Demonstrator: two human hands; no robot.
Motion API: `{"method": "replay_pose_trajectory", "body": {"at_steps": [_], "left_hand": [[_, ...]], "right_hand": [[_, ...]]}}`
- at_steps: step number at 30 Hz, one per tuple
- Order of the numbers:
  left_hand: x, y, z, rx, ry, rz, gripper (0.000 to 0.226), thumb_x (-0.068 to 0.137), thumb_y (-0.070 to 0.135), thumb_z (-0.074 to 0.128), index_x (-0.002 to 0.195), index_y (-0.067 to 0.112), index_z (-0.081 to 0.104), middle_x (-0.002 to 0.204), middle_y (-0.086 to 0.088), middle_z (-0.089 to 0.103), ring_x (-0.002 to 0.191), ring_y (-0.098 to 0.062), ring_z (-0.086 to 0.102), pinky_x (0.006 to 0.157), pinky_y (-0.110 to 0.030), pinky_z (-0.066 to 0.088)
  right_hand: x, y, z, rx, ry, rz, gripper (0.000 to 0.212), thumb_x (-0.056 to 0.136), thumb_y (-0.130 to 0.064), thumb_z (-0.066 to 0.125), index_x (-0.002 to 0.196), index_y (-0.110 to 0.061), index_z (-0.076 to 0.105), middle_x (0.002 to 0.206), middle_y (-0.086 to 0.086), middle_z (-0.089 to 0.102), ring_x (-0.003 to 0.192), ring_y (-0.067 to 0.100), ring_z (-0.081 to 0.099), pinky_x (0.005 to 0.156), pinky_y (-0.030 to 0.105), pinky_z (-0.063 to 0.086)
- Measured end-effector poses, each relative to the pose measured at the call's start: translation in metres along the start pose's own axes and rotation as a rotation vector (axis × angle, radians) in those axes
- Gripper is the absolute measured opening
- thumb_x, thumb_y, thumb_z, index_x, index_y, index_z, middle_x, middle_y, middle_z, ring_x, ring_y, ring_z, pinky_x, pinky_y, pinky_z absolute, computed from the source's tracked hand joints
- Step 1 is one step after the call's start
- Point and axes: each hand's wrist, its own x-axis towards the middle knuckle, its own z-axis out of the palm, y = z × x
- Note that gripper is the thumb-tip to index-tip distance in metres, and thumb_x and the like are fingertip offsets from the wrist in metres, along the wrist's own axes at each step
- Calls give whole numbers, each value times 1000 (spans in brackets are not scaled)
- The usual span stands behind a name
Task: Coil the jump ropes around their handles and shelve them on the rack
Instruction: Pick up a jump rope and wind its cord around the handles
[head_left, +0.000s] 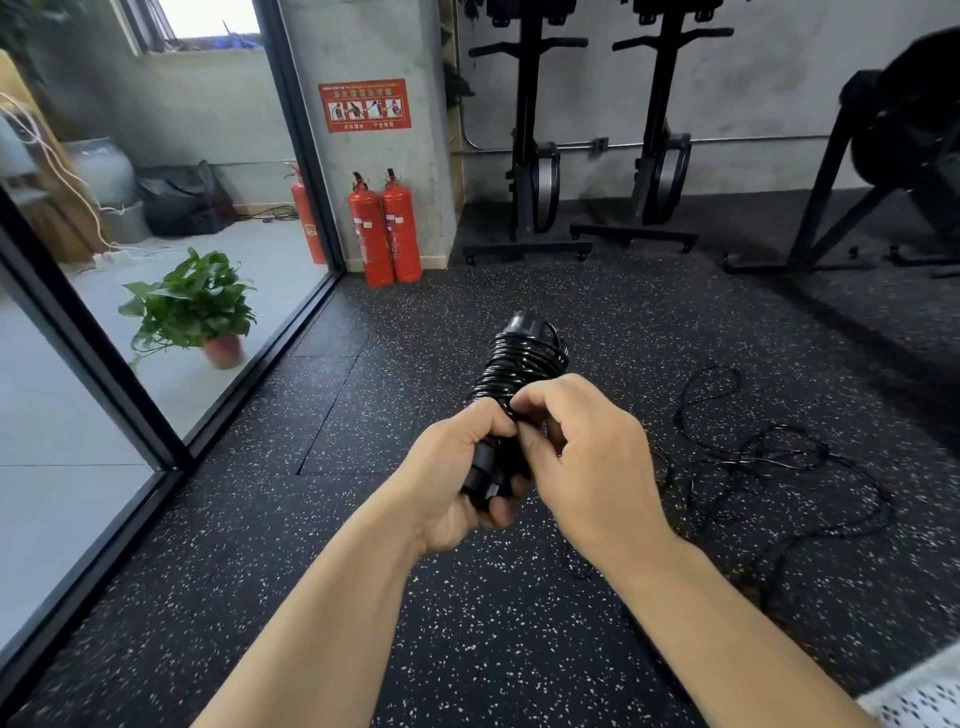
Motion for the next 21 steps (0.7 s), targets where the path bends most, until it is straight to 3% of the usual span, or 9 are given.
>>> {"method": "replay_pose_trajectory", "body": {"at_steps": [7, 10, 12, 17, 21], "left_hand": [[3, -1, 5, -30, 11, 0, 17, 86, 20, 49, 79, 10, 60, 73, -12, 53, 45, -18, 50, 38, -20, 35], [3, -1, 6, -29, 9, 12, 23, 85, 19, 49, 70, 12, 65, 71, -10, 54, 45, -18, 50, 40, -20, 35], [3, -1, 6, -33, 8, 19, 30, 84, 18, 48, 62, 14, 68, 70, -10, 55, 45, -17, 50, 40, -20, 34], [1, -1, 7, -47, 2, 31, 21, 81, 20, 47, 76, 11, 65, 76, -11, 56, 47, -17, 48, 42, -20, 33], [0, 1, 13, -73, -8, 50, 33, 82, 24, 45, 60, 17, 67, 68, -6, 58, 49, -17, 46, 47, -22, 29]], "right_hand": [[1, -2, -1, -61, 25, 12, 16, 79, -11, 67, 93, -16, 64, 90, -6, 61, 72, 12, 57, 62, 34, 49], [3, -1, -3, -78, 10, 28, 16, 78, -10, 69, 91, -17, 64, 88, -8, 59, 69, 9, 53, 61, 30, 47], [5, 0, -6, -45, -34, 38, 14, 78, -12, 68, 91, -17, 65, 87, -10, 58, 70, 6, 52, 63, 28, 47], [5, 2, -18, 25, -182, 48, 22, 78, -25, 76, 97, -21, 65, 91, -15, 55, 78, 3, 54, 70, 17, 44], [2, 1, -16, -74, -128, 18, 20, 82, -25, 72, 98, -19, 61, 93, -10, 53, 78, 8, 53, 70, 31, 48]]}}
